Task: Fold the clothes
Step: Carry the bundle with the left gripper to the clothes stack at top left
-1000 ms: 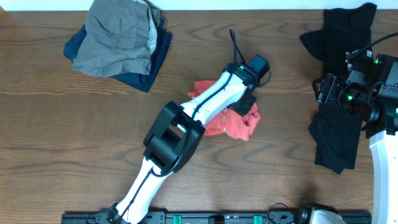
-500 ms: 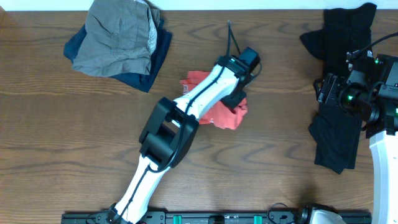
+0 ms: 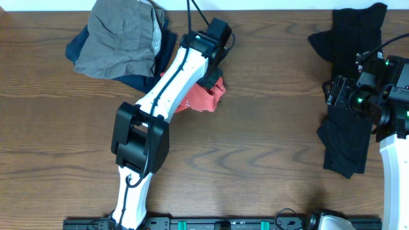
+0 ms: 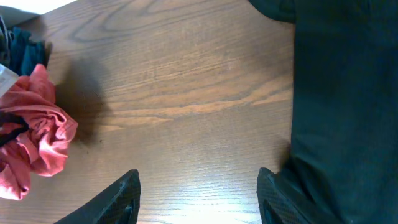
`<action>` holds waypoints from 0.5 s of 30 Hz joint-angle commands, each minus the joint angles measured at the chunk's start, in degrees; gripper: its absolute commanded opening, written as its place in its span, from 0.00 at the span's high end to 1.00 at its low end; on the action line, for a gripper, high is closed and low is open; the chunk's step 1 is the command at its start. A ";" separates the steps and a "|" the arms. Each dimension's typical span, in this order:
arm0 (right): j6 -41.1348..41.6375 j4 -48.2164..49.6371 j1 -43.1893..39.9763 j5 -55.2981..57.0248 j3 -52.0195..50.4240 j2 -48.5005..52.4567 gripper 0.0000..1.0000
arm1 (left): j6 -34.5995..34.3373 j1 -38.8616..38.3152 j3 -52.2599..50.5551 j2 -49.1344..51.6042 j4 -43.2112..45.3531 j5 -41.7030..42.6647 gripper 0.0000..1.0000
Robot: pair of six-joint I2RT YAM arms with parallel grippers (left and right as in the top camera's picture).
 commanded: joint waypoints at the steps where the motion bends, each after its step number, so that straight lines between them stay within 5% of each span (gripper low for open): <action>1: -0.85 0.15 -0.55 0.42 0.04 0.37 0.42 | 1.14 0.52 0.22 -1.18 -0.90 -1.03 0.94; 10: -0.83 1.01 -0.52 0.37 0.04 0.92 0.42 | 1.81 0.87 2.51 -10.69 -0.24 -11.08 0.94; 15: -0.83 1.03 -0.42 0.37 0.04 1.79 0.42 | 10.08 3.67 2.64 -16.26 4.83 -16.39 0.94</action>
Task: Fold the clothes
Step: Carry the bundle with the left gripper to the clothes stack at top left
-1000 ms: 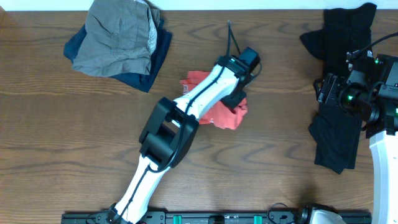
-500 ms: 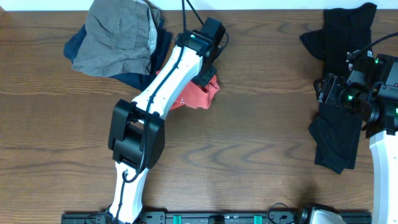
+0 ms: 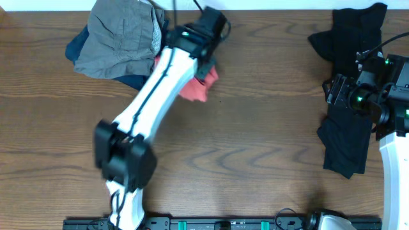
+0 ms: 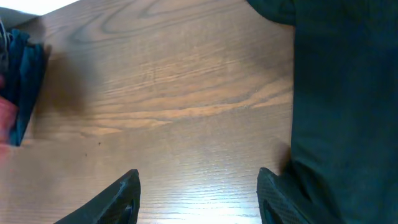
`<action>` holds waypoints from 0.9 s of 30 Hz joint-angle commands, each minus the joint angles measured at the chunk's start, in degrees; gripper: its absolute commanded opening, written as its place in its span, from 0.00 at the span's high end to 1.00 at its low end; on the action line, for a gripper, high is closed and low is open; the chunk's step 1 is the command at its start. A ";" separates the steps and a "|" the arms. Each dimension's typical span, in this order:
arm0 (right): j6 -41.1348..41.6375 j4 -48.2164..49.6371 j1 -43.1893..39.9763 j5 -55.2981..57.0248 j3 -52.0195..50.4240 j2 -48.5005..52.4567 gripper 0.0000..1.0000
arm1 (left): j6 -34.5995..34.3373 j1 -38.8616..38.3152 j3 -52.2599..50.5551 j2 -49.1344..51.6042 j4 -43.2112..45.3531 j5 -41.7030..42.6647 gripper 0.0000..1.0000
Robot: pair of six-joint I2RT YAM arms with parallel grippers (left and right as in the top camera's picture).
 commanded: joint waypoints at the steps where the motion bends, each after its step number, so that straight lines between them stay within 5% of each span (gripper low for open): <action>1: -0.83 0.07 -0.44 0.33 0.04 1.01 0.42 | 8.96 3.30 2.47 -5.27 3.30 -7.69 0.94; 6: -0.83 0.07 -0.44 0.35 0.04 2.19 0.42 | 23.85 9.75 2.38 -4.81 11.10 -7.74 0.94; 9: -0.83 0.07 -0.44 0.35 0.04 2.84 0.42 | 27.19 13.77 2.38 -3.98 15.52 -6.69 0.94; 16: -0.48 1.01 -0.42 0.13 0.04 4.13 0.42 | 27.28 22.93 2.38 -0.81 22.67 6.08 0.94; 24: 0.72 1.75 -0.37 0.13 0.04 5.60 0.43 | 27.52 25.88 2.38 7.87 26.32 8.35 0.94; 26: 0.72 1.79 -0.37 0.13 0.04 5.90 0.42 | 27.52 25.86 2.38 10.34 27.54 8.50 0.67; 27: 0.72 1.77 -0.37 0.13 0.04 6.08 0.42 | 27.52 25.81 2.38 11.23 27.71 8.66 0.39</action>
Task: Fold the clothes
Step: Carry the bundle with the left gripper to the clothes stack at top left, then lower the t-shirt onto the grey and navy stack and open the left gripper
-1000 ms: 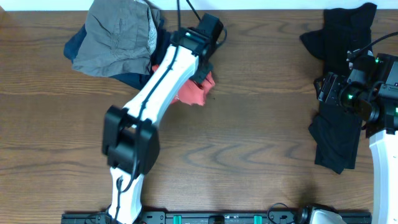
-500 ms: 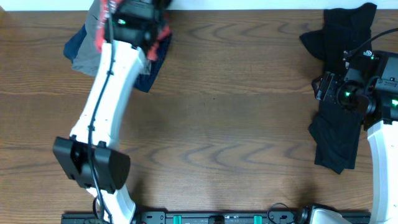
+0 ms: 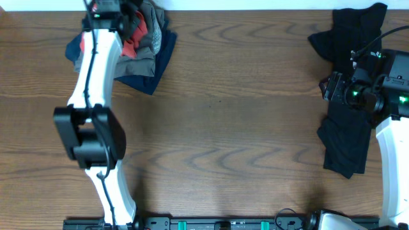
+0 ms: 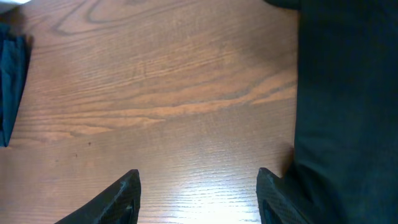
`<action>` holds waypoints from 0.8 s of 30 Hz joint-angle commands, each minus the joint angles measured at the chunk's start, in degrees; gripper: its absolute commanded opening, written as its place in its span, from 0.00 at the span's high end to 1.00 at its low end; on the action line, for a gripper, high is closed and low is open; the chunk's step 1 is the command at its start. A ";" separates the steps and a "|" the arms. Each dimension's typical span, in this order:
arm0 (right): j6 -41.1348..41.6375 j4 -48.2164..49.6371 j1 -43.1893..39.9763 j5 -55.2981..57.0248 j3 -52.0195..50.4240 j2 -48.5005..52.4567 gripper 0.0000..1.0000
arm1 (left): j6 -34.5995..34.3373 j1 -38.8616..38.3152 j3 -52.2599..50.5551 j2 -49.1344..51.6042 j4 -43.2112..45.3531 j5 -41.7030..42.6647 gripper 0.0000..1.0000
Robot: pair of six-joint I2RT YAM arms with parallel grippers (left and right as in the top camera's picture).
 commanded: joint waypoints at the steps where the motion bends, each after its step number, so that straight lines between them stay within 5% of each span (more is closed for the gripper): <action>1: 0.61 0.11 -0.37 0.13 0.04 0.76 0.42 | 0.72 -0.31 0.52 2.73 1.27 1.75 0.12; 3: 0.61 0.11 -0.37 0.15 0.04 0.79 0.43 | -0.68 -0.48 0.52 3.23 1.20 1.75 0.01; 15: 0.61 0.98 -0.37 0.13 0.04 0.85 0.43 | -20.98 -2.01 0.55 -10.03 -0.26 1.79 0.02; 24: 0.61 1.18 -0.37 0.11 0.04 0.85 0.43 | -31.28 1.53 0.04 -3.69 -3.26 3.82 0.02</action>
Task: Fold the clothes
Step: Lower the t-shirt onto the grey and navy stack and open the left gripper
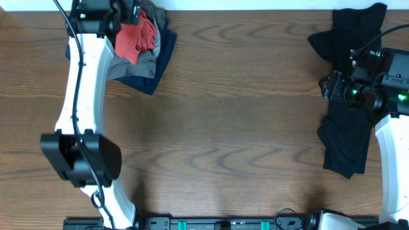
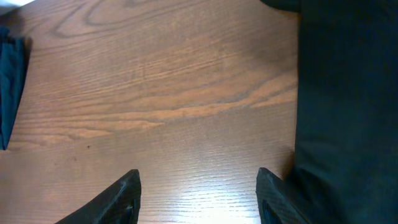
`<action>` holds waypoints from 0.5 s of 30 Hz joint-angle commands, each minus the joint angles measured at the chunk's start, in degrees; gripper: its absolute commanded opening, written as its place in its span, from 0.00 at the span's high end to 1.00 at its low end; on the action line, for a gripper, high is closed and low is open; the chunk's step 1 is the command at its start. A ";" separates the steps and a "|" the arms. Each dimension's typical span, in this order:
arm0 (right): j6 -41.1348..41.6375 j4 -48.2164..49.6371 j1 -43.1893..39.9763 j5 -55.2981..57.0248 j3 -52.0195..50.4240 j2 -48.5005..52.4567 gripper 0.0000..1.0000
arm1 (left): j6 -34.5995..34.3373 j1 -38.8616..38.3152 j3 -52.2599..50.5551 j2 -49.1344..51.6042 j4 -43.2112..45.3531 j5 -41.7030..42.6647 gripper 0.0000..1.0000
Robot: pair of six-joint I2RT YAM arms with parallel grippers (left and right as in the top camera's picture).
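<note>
A crumpled red garment point(image 1: 133, 39) lies on top of a pile of grey point(image 1: 130, 66) and navy point(image 1: 160, 55) clothes at the table's back left. My left gripper point(image 1: 127, 12) is at the red garment's far edge, and its jaws are hidden from above. A long black garment point(image 1: 346, 143) lies at the right, also filling the right side of the right wrist view point(image 2: 348, 106). My right gripper point(image 2: 199, 194) hovers open over bare wood just left of the black garment, with nothing between its fingers.
The left arm point(image 1: 80, 108) stretches from the front edge up the table's left side. The wooden table point(image 1: 243, 128) lies between the pile and the black garment. The navy cloth's edge point(image 2: 9, 87) shows far left in the right wrist view.
The left arm has swung a little further left. The red garment now lies more spread out on the pile. The right gripper has stayed open in the same place.
At first the left gripper was on the red garment on bare wood right of the pile. Then arm and garment were closer to the pile, then over it. Now the red garment rests on the pile. The right gripper stayed open beside the black garment.
</note>
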 commanded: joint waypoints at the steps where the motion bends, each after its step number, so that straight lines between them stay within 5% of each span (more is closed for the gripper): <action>1: 0.39 0.15 -0.37 0.00 0.04 0.17 0.43 | -6.10 1.46 -0.68 7.13 -0.55 4.02 0.02; 15: 0.83 0.35 -0.37 -0.26 0.04 0.17 0.43 | -10.16 -2.60 -0.68 20.50 -1.90 5.64 0.01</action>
